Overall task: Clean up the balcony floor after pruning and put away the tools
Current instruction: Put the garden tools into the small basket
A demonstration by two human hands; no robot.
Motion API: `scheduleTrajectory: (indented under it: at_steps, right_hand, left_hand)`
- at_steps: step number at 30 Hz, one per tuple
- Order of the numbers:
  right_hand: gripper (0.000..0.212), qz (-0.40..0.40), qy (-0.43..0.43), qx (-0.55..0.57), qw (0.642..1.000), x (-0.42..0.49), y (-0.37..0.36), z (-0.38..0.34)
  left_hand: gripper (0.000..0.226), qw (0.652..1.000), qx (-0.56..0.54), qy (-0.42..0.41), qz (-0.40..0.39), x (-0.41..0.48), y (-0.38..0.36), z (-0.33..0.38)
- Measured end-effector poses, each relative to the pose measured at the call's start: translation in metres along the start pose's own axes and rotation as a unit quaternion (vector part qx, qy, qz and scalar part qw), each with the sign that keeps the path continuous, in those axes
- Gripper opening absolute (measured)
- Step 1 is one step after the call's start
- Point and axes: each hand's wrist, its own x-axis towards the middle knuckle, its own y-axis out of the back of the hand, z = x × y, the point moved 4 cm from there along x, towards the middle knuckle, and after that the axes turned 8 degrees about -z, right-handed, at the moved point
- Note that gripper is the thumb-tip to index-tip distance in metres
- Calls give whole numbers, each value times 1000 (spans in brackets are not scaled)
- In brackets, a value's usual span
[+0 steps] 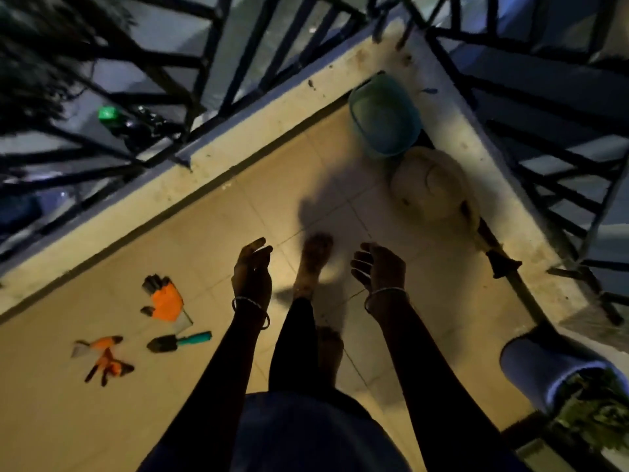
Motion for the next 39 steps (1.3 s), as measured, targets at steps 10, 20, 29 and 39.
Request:
scheduleTrajectory:
  at_steps: [10,20,29,39]
  right_hand:
    - [23,-87,35,-225,970,-73,-55,93]
    - [20,-209,48,-509,834,-98,-139,283]
    - [26,-236,95,-716,650,-8,-164,436]
    - [38,-181,92,-872,446,36,-241,534]
  left_hand:
    - [23,944,-256,142,154,-143,111,-101]
    - [22,854,-383,222,272,-230,193,-256]
    - [22,805,-444,271,286,-258,224,-393]
    - [16,779,-472,288,295,-251,211,-463]
